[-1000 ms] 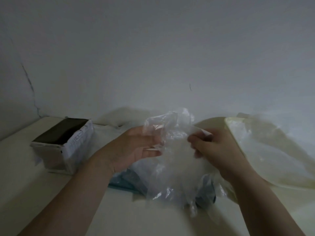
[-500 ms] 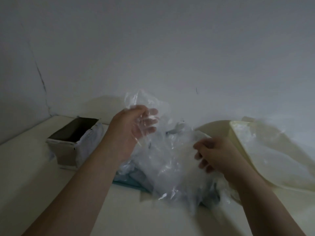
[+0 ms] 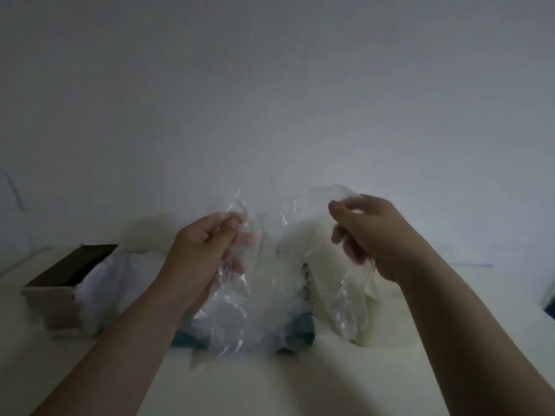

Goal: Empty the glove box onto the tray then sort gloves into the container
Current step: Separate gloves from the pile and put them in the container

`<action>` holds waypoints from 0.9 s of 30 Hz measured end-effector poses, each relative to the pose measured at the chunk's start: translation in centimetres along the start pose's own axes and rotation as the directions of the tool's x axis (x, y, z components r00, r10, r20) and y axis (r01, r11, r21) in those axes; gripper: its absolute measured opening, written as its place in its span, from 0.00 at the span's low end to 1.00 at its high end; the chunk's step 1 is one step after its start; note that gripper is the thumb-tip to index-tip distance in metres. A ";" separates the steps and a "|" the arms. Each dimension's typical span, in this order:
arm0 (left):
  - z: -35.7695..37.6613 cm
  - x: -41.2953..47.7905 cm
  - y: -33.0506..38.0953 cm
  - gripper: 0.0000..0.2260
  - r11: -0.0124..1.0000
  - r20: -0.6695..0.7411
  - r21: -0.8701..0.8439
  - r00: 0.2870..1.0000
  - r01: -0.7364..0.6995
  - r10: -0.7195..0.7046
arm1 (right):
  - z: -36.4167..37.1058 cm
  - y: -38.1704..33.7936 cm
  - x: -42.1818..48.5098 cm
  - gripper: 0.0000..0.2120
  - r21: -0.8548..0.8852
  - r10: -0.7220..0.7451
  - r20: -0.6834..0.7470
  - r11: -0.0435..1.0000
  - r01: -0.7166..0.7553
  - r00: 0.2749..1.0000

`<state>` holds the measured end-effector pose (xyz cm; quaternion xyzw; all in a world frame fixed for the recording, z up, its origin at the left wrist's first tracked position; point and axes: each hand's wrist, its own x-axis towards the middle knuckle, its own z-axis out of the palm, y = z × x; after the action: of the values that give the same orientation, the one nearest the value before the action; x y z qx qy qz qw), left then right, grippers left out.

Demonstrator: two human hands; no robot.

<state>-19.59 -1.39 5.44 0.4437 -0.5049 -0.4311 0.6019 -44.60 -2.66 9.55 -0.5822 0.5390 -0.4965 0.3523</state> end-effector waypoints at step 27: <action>19.7 8.7 -1.0 0.08 0.979 0.329 0.117 0.923 0.169 -0.199 | -12.7 4.8 7.8 0.21 -0.449 -0.161 -0.346 0.893 -0.012 0.924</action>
<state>-38.17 -11.97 8.34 0.4338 -0.5752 -0.5335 0.4432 -58.67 -9.47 9.83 -0.5620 0.6716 -0.4758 0.0816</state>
